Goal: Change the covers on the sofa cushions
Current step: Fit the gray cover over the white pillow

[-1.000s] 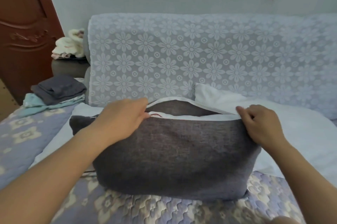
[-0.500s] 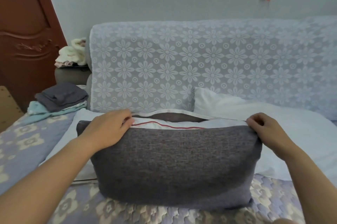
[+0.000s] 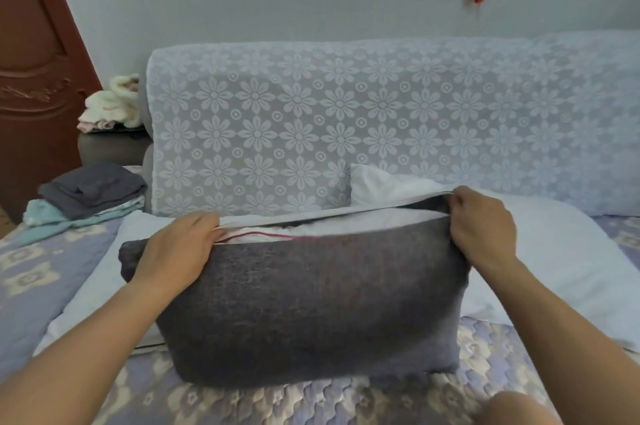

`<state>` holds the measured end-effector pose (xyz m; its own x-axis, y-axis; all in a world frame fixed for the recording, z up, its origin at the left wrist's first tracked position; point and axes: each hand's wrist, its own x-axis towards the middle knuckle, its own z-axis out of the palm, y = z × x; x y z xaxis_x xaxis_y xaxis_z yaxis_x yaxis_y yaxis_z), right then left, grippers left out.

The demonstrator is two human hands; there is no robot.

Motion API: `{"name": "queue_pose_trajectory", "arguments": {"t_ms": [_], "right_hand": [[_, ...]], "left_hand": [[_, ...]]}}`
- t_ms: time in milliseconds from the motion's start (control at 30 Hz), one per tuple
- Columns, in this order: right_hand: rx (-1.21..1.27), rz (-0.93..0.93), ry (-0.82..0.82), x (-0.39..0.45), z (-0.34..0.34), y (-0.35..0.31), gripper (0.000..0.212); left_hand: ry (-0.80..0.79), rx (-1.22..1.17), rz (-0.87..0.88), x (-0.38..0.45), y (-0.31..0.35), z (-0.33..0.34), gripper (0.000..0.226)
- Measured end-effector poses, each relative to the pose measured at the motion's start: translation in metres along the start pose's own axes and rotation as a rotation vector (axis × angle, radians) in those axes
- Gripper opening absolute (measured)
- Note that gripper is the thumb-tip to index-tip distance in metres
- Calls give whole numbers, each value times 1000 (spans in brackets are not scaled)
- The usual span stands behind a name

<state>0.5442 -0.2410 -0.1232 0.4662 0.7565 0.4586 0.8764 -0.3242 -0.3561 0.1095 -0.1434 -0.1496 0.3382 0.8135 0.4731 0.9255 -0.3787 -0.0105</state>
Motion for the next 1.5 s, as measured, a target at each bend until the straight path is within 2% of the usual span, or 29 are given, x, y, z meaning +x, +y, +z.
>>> {"name": "queue_pose_trajectory", "arguments": {"t_ms": [67, 133, 200, 267, 333, 400, 467, 567, 633, 700, 767, 833, 900, 1000, 1067, 1167, 1200, 1267, 1333, 1400, 1467, 1500], "right_hand": [[99, 128, 83, -7, 9, 2, 31], [133, 157, 56, -13, 17, 2, 33], [115, 129, 72, -16, 19, 5, 36], [87, 87, 126, -17, 16, 6, 37], [87, 55, 138, -19, 15, 0, 37], [115, 48, 107, -19, 15, -2, 36], [167, 121, 62, -16, 5, 3, 35], [270, 219, 86, -18, -18, 9, 38], [327, 200, 86, -27, -26, 1, 40], [316, 144, 47, -39, -27, -5, 40], [260, 52, 32, -46, -21, -6, 38], [157, -75, 78, -50, -10, 3, 33], [35, -112, 89, -58, 10, 17, 30], [-13, -58, 52, -62, 27, 20, 41], [73, -158, -22, -54, 23, 8, 51], [77, -338, -321, -32, 17, 1, 87], [55, -369, -383, -25, 17, 5, 96], [65, -402, -395, -14, 12, 13, 102], [138, -418, -413, -12, -1, 12, 94], [165, -484, -499, -17, -10, 0, 69], [35, -547, -567, -19, -9, -9, 53], [-64, -551, -566, -17, -9, -10, 58]], "left_hand": [[-24, 62, 14, 4, 3, 2, 17], [13, 119, 5, 12, 18, -2, 7], [118, -50, 62, 20, 54, -11, 36], [166, -342, 314, 20, 120, -28, 46], [-41, -472, 514, 17, 196, -38, 45], [-271, -437, 550, 19, 252, -30, 57], [-391, -358, 545, 23, 273, -10, 66], [-662, -311, 518, 25, 269, 15, 71], [-737, -288, 539, 30, 267, 19, 74], [-734, -236, 528, 34, 270, 21, 78], [-609, -155, 440, 34, 266, 26, 75], [-390, -59, 309, 31, 267, 27, 61], [-182, -13, 194, 24, 268, 28, 41], [46, -119, 229, 17, 263, 32, 28], [87, -174, 242, 8, 246, 28, 32], [37, -79, 136, -6, 192, 10, 42], [20, -22, 108, -8, 168, 3, 44], [-33, 42, 89, -6, 118, -17, 46], [-143, 77, 119, -4, 76, -35, 48], [-262, 123, 140, -1, 50, -49, 57], [-361, 91, 89, 4, 32, -58, 63], [-379, 74, 56, 5, 27, -60, 62]]}}
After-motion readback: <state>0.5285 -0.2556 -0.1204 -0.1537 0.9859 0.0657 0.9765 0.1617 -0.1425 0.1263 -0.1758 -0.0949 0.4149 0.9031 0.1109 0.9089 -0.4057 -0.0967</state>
